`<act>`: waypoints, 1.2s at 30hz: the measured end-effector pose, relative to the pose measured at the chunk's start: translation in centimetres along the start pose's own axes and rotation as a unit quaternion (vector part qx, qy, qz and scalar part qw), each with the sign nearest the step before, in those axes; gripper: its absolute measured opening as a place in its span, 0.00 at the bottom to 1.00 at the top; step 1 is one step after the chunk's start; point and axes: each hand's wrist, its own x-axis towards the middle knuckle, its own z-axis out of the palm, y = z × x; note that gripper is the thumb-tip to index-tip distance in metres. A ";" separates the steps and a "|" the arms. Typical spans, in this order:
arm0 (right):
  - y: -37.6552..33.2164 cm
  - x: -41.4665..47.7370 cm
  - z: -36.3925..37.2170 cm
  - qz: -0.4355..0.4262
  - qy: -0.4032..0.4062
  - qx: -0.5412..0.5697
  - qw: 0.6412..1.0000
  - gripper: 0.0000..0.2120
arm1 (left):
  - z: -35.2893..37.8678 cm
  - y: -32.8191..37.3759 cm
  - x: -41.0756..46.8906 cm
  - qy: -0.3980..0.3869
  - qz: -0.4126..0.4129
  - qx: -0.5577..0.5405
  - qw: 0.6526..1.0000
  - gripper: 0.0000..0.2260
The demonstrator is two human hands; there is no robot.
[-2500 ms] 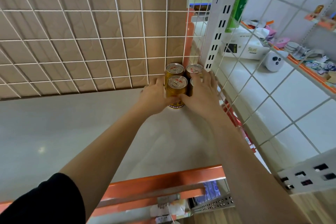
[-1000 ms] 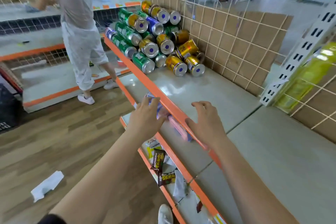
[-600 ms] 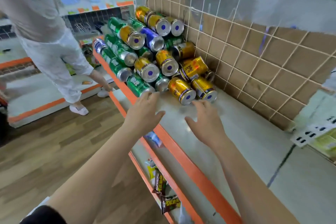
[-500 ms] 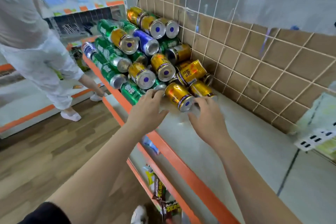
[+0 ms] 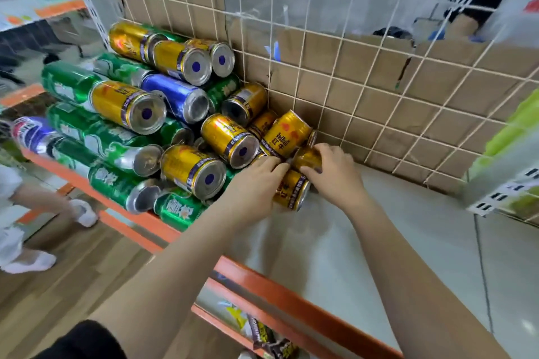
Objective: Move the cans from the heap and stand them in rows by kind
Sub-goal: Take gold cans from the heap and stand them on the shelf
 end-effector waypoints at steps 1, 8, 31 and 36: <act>-0.1 0.4 0.0 0.014 -0.017 -0.008 1.000 0.28 | 0.1 0.0 0.2 0.008 0.005 0.022 1.000 0.31; 1.5 1.1 -0.9 0.042 -0.066 0.001 0.997 0.31 | -0.6 1.0 0.4 0.046 0.009 0.141 0.989 0.25; 6.8 -5.7 -2.8 0.030 -0.070 0.344 0.936 0.27 | -2.1 5.8 -3.2 0.100 -0.155 -0.254 0.950 0.27; 7.2 -8.3 -3.3 0.066 -0.056 0.443 0.893 0.26 | -2.1 7.3 -2.7 0.107 -0.085 -0.252 0.958 0.25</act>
